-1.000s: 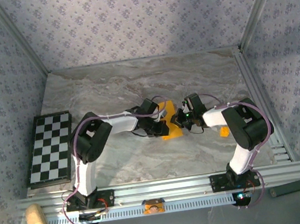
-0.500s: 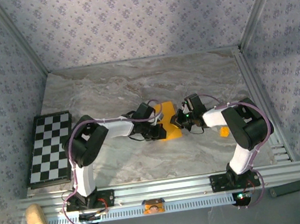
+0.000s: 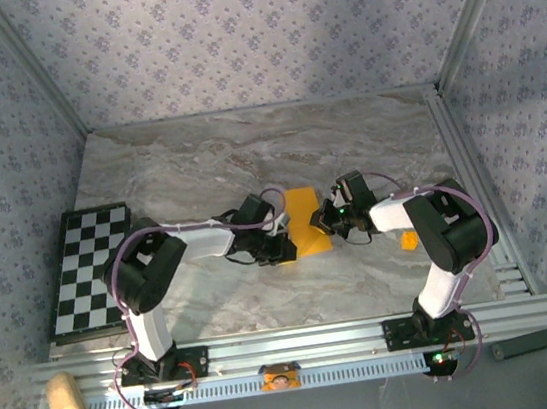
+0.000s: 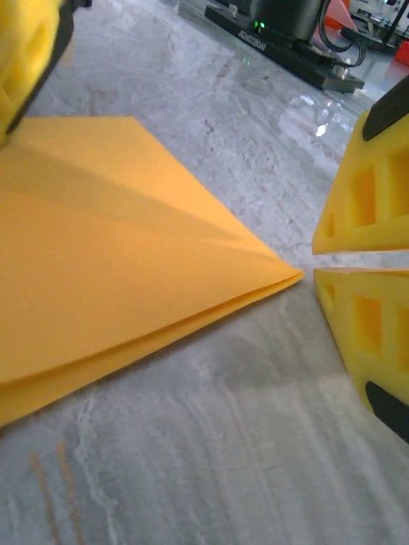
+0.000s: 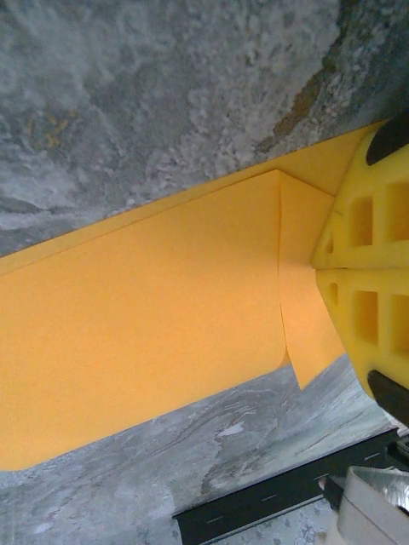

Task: Fold a paper plane with a square sheet of paper (pick it up from the middle)
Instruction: Fold the triangle a second time at the center of the table.

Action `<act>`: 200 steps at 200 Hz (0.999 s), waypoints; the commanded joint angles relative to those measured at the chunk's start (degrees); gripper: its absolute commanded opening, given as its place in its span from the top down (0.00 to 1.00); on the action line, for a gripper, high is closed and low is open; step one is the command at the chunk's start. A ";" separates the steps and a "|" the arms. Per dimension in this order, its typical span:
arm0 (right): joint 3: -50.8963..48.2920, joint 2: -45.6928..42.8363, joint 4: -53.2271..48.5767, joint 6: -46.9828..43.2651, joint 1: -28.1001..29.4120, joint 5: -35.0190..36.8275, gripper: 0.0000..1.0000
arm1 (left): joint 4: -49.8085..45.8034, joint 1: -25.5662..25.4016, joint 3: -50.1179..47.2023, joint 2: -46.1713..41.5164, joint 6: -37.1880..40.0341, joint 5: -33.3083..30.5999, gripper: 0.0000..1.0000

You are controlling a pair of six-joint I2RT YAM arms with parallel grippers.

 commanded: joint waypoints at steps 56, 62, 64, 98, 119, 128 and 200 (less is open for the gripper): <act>-0.91 2.05 -4.50 -0.42 -0.12 4.08 0.96 | 3.88 4.22 7.72 -0.10 -4.99 5.15 0.92; -0.95 2.00 -4.49 -0.42 -0.13 4.05 0.96 | 3.14 4.07 9.07 0.92 -4.75 5.20 0.92; -0.90 1.99 -4.50 -0.42 -0.09 4.06 0.96 | 2.72 4.01 9.51 1.24 -4.65 5.11 0.92; -0.79 1.86 -4.37 -0.42 -0.10 3.60 0.96 | -2.14 3.00 15.05 6.22 -1.98 5.16 0.94; -0.84 1.57 -4.42 -0.38 -0.10 3.74 0.95 | -4.30 2.31 16.54 8.53 -0.89 4.35 0.95; -0.69 1.62 -4.37 -0.33 -0.05 3.70 0.95 | -5.85 2.01 16.99 9.60 -0.21 3.38 0.97; 1.95 -0.86 -5.21 -3.41 -0.52 0.93 0.92 | -11.66 1.41 12.36 12.12 4.08 -3.77 1.00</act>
